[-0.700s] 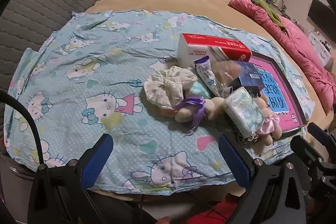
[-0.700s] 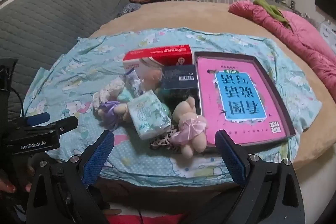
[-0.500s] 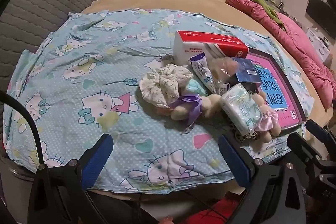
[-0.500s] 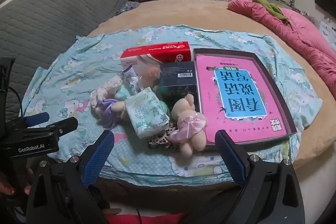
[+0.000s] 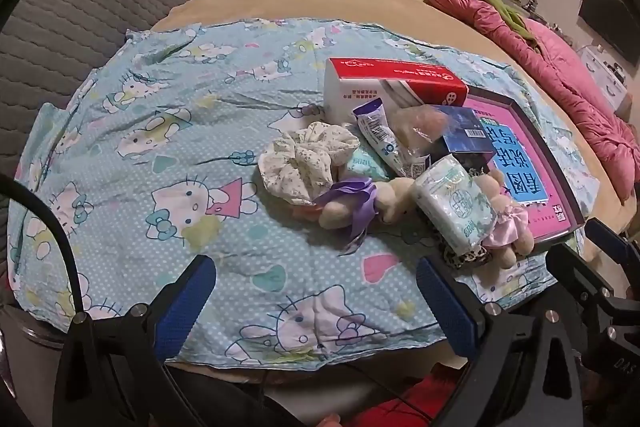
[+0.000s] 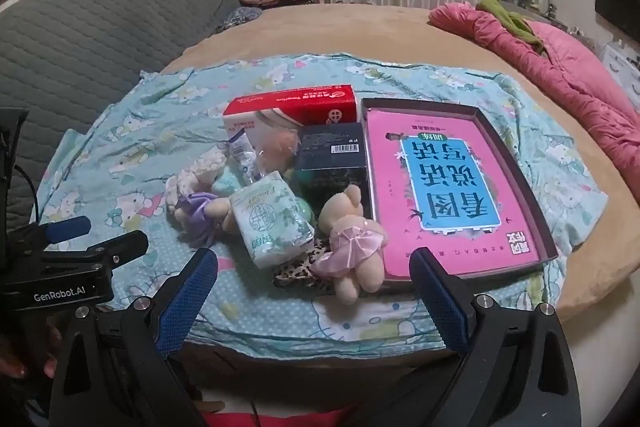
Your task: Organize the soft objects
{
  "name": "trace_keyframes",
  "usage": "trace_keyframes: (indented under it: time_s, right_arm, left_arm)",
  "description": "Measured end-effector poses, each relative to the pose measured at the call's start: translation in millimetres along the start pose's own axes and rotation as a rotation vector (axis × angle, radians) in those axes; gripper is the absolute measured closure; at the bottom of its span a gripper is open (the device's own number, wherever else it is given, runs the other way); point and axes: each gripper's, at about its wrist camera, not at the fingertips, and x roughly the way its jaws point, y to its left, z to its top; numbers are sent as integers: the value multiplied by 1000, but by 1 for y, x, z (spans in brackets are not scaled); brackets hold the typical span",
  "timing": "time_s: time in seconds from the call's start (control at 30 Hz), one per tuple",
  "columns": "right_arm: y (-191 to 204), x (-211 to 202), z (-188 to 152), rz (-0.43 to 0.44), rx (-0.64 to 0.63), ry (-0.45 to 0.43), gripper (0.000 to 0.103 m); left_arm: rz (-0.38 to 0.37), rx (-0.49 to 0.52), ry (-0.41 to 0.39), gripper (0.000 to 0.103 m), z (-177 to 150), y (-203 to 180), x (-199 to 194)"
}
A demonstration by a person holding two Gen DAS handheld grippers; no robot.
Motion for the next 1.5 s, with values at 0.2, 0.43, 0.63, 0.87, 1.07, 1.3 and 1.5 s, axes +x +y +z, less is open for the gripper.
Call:
trace_keyframes:
  time_s: [0.2,0.43,0.63,0.87,1.07,1.3,1.5]
  right_arm:
    - [1,0,0,1,-4,-3,6]
    - [2,-1,0,2,-6,-4,6]
    - [3,-1,1,1,-8,-6,6]
    - [4,0,1,-3,-12,-6,6]
    - [4,-1,1,-4,-9,-8,6]
    - [3,-2,1,-3,-10,-9,6]
    - [3,-2,1,-1,-10,-8,6]
  left_arm:
    - [2,7,-2,2,0,-2,0]
    - [5,16,-6,2,0,-4,-1]
    - [1,21,-7,2,0,-6,0]
    - [1,23,-7,2,0,-7,0]
    - [1,30,-13,2,-1,-9,-1]
    - [-1,27,-14,2,-1,-10,0]
    - [-6,23,-12,2,-3,-10,1]
